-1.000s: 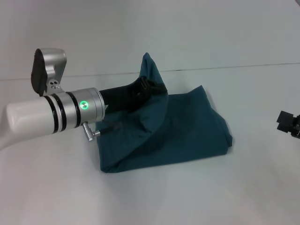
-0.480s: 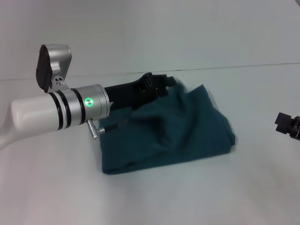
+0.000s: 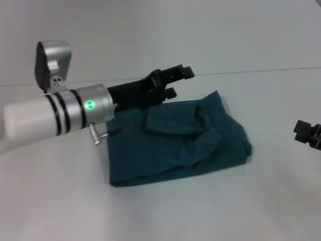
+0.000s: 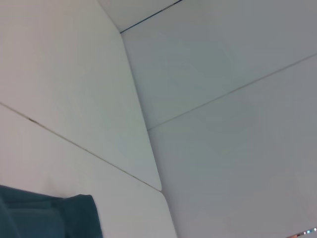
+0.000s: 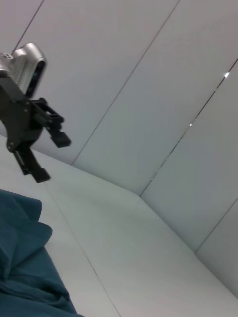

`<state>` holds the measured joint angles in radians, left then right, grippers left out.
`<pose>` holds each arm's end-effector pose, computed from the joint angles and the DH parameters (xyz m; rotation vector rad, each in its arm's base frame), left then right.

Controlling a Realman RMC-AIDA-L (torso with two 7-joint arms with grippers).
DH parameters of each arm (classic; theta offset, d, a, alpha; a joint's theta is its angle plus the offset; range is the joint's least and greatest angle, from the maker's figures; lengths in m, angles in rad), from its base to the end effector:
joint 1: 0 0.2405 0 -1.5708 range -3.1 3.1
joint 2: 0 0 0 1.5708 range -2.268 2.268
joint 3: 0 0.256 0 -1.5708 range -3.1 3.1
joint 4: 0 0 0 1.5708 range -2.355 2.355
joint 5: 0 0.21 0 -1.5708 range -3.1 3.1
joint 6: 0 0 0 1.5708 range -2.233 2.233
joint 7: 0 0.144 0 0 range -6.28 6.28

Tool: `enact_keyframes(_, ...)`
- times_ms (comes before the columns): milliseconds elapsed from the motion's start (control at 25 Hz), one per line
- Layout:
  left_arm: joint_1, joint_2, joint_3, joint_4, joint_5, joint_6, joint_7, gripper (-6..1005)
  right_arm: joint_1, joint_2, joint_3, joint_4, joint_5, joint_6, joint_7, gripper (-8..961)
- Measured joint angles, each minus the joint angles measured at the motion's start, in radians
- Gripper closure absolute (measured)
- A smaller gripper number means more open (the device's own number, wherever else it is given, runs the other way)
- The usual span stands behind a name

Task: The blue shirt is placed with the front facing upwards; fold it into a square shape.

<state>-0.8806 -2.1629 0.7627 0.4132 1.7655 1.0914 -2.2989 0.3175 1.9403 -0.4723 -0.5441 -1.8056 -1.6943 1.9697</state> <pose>-0.1492 0.4189 -0.0681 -2.1877 -1.8617 -1.0628 0.3391 0.2757 0.0825 -2.0938 1.5847 1.1903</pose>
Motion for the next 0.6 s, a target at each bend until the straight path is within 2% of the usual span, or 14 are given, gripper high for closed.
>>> enact_keyframes(120,0.055,0.013,0.003,0.05,0.024,0.043,0.003,284,0.0,-0.001,0.0,0.0,0.0,-0.001,0.0,72)
enact_keyframes(240,0.122,0.041,0.031,0.127,0.066,0.101,-0.006,96,0.0,-0.007,-0.001,0.0,0.0,-0.004,0.0,72)
enact_keyframes(360,0.187,0.073,0.046,0.203,0.125,0.147,-0.012,90,-0.001,-0.013,-0.002,-0.001,0.0,-0.004,0.0,72)
enact_keyframes(480,0.227,0.082,0.039,0.26,0.19,0.149,-0.013,83,-0.001,-0.015,-0.002,-0.001,-0.008,-0.002,0.0,71)
enact_keyframes(600,0.24,0.084,0.037,0.282,0.276,0.146,-0.021,83,0.0,-0.015,-0.001,-0.001,-0.019,-0.001,0.0,71)
